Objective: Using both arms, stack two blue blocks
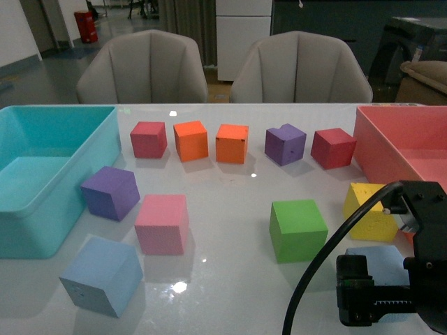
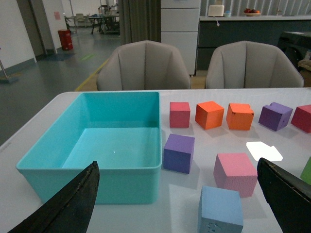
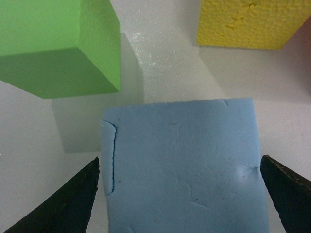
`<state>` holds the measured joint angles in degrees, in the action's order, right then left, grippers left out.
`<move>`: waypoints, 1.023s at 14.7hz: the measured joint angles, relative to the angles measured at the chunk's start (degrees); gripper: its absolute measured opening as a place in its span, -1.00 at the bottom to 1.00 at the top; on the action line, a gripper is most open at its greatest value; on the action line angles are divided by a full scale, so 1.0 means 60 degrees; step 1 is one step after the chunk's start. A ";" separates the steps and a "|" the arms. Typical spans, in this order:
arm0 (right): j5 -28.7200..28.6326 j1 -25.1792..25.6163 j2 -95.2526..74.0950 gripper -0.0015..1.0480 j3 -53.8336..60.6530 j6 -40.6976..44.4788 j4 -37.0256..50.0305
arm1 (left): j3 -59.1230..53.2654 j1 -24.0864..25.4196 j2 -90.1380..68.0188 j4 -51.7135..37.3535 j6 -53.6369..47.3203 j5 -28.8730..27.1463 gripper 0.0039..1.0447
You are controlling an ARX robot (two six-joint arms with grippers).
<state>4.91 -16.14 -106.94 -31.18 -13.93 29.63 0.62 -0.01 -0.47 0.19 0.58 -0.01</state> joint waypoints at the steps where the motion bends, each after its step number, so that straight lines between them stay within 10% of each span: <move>1: 0.0000 0.0000 -0.0200 0.87 0.0000 0.0000 0.0080 | 0.0000 0.0000 0.0000 0.0000 0.0000 0.0000 0.88; 3: -0.0025 0.0004 -0.0437 0.87 0.0007 0.0000 0.0281 | 0.0000 0.0000 0.0000 0.0000 0.0000 0.0000 0.88; 8: -0.0047 0.0015 0.0018 -0.03 0.0521 0.0004 0.0415 | 0.0000 0.0000 0.0000 0.0000 0.0000 0.0000 0.88; 15: 0.0208 -0.0885 0.3293 -0.19 -0.0437 0.0076 -0.1650 | 0.0000 0.0000 0.0000 -0.0004 0.0000 0.0000 0.88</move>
<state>6.15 -21.45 -87.18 -33.80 -13.47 19.73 0.62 -0.01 -0.47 0.16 0.58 -0.01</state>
